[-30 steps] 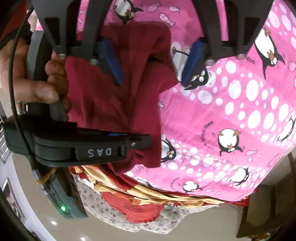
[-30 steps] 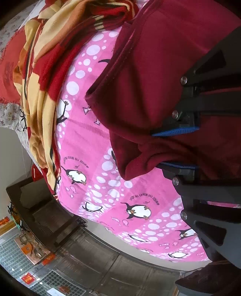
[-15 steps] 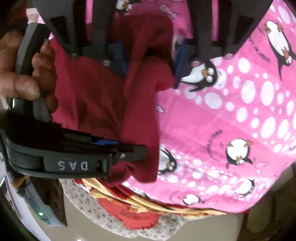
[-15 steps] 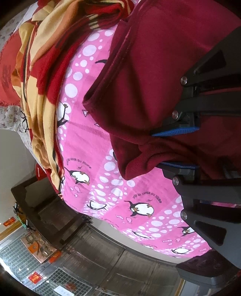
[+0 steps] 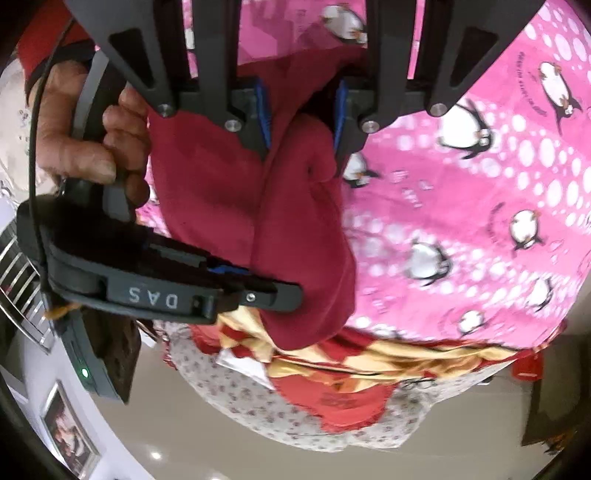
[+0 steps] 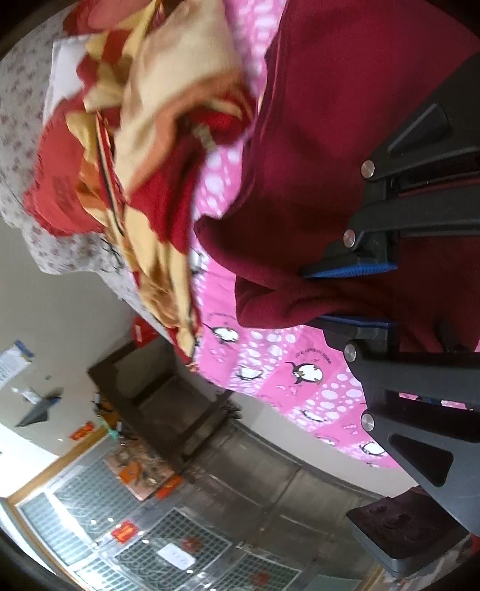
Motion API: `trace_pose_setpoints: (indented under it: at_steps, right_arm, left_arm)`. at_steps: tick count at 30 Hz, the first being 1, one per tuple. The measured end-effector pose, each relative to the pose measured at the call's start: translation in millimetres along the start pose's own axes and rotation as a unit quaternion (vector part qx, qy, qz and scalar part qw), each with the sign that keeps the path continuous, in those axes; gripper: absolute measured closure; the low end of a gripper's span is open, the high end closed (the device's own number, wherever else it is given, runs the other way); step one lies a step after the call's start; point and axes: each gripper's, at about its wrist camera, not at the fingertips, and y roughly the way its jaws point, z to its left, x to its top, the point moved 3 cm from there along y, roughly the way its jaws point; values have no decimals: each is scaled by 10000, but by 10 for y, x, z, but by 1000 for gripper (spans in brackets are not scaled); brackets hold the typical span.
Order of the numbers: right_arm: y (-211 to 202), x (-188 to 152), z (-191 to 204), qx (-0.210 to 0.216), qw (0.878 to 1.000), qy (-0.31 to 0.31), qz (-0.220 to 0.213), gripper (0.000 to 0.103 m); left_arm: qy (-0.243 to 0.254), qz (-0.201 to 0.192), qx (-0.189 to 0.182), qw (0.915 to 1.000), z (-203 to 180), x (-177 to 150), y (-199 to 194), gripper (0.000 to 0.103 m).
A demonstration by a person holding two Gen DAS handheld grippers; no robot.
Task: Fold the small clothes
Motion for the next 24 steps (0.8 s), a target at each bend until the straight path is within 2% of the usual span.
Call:
trace_pose_setpoints:
  at_steps: [8,14,20,24]
  right_arm:
    - [-866,-93,-628,61,9960,589,-663,61]
    - [-1410,-356,-1250,-217,9887,1110,-985,61]
    - [-1611,-808,-1897,-467,9765,1801,-1089,62]
    - [-1485,-931,-2177,-608,9713,2068,-1009,62]
  left_arm:
    - [646,71,-316,9974,-876,35,119,76]
    - [1092,369,-515,9920,-1580,-138,485,76]
    - [1474,696,-419,9857,-2016,-489,984,76]
    - [1559,834,-220,9840,-2081,-617,1260,74]
